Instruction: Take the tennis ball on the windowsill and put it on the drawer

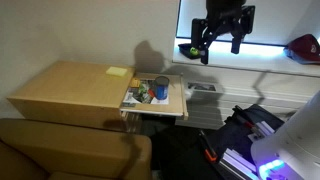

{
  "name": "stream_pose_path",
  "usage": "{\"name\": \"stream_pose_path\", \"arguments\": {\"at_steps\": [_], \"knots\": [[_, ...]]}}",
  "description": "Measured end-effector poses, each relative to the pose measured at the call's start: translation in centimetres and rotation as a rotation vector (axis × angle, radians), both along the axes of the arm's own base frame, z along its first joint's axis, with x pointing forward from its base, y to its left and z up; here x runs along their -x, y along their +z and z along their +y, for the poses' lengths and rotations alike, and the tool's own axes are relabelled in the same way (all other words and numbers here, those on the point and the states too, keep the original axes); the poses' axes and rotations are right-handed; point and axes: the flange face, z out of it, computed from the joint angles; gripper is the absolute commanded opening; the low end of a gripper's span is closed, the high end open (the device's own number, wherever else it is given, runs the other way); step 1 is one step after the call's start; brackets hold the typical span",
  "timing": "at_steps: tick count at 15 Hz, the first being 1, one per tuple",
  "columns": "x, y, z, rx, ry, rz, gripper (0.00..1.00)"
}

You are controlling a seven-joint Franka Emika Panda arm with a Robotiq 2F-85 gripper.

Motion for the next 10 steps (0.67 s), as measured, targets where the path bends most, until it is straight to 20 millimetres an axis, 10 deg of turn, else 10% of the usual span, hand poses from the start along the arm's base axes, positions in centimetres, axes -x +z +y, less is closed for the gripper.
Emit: {"name": "stream_pose_path", "arguments": {"at_steps": [10], "knots": [[-1.4, -0.4, -1.6, 0.035, -0.066, -0.063, 1.0]]}}
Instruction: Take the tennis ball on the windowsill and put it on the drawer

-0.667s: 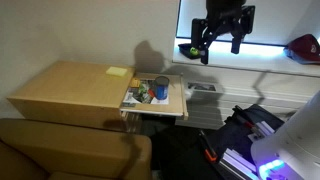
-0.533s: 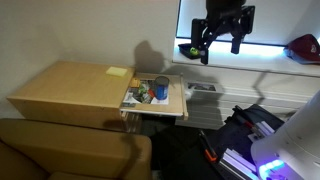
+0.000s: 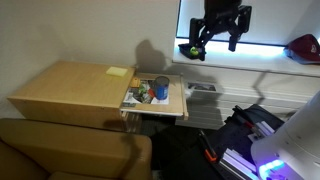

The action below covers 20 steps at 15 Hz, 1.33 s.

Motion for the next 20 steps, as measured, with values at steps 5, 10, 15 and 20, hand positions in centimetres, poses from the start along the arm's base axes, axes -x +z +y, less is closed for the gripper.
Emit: {"name": "stream_pose_path", "arguments": {"at_steps": [5, 10, 15, 20], "knots": [[-2.5, 0.2, -13.4, -0.088, -0.299, -0.079, 1.0], [-2.2, 2.1, -25.2, -0.195, -0.553, -0.157, 1.0], [-4.1, 1.2, -25.6, -0.173, -0.649, -0.239, 1.0], [-12.2, -0.4, -28.2, -0.25, -0.904, -0.442, 1.0]]}}
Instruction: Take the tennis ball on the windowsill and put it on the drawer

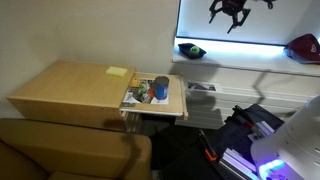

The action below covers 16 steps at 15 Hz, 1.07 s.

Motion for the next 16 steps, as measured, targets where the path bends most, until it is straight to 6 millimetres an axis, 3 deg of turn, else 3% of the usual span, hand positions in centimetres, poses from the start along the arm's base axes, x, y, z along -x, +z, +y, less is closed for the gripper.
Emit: {"name": "stream_pose_path", "arguments": {"at_steps": [3, 9, 16], "knots": [[-4.3, 0.4, -1.9, -0.003, -0.118, -0.051, 1.0], [-4.5, 0.2, -2.3, 0.009, -0.162, -0.077, 1.0], [-11.3, -3.3, -6.7, 0.01, -0.506, -0.316, 1.0]]}}
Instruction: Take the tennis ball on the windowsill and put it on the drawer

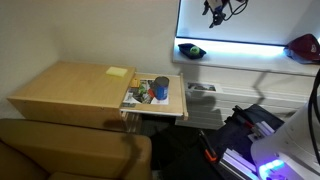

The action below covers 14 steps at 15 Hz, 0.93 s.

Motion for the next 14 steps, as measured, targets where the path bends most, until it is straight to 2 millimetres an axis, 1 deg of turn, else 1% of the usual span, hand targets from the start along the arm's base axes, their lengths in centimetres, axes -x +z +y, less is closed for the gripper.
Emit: {"name": "stream_pose_path", "arguments": {"at_steps": [2, 4, 6, 7, 9, 11, 13, 14], "knots": [[-1.8, -0.9, -2.0, -0.012, -0.093, -0.014, 1.0], [-2.7, -0.9, -3.5, -0.012, -0.135, -0.026, 1.0], [-3.0, -0.8, -3.6, -0.012, -0.139, -0.03, 1.0], [-2.9, -1.1, -3.6, -0.017, -0.135, -0.008, 1.0], [-2.7, -2.8, -4.2, -0.038, -0.135, 0.108, 1.0], [-3.1, -4.8, -5.7, -0.065, -0.178, 0.209, 1.0], [-4.3, -6.3, -6.9, -0.1, -0.22, 0.273, 1.0], [-5.1, -7.0, -6.8, -0.145, -0.229, 0.304, 1.0]]}}
